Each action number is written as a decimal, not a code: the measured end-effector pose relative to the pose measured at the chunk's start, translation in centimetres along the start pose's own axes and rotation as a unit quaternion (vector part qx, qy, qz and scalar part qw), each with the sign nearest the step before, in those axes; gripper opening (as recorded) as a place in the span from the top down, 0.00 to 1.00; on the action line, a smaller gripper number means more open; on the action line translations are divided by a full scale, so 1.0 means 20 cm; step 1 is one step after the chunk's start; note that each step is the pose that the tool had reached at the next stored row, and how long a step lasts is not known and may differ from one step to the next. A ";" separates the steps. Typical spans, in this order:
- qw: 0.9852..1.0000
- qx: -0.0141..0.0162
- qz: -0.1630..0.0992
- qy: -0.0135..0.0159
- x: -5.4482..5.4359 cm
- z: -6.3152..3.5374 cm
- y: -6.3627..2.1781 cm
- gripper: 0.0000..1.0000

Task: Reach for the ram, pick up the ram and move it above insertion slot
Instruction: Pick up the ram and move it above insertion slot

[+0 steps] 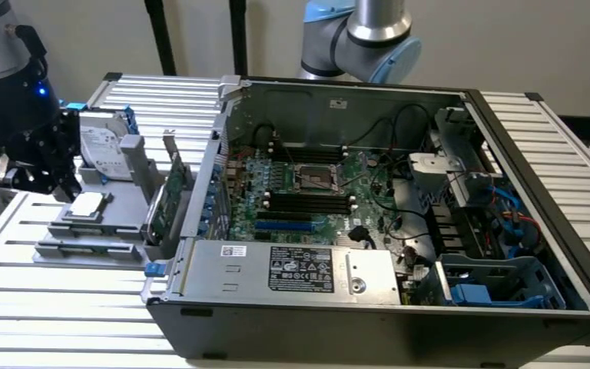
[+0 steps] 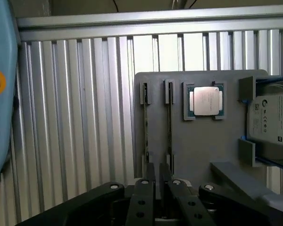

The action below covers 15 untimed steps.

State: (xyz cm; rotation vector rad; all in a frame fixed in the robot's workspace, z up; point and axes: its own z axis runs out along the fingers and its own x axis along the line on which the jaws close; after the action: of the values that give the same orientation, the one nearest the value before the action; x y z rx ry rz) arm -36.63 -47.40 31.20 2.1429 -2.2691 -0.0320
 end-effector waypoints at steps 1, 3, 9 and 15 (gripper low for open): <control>1.000 0.000 0.000 0.000 0.00 0.000 0.000 0.76; 1.000 0.000 0.000 0.000 0.00 0.006 0.002 0.70; 1.000 0.001 0.003 0.000 0.00 0.062 0.057 0.63; 1.000 0.001 0.003 0.000 0.00 0.117 0.078 0.63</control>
State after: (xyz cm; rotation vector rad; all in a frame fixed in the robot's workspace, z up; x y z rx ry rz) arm -38.26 -47.40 28.91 2.1381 -2.2764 -0.0292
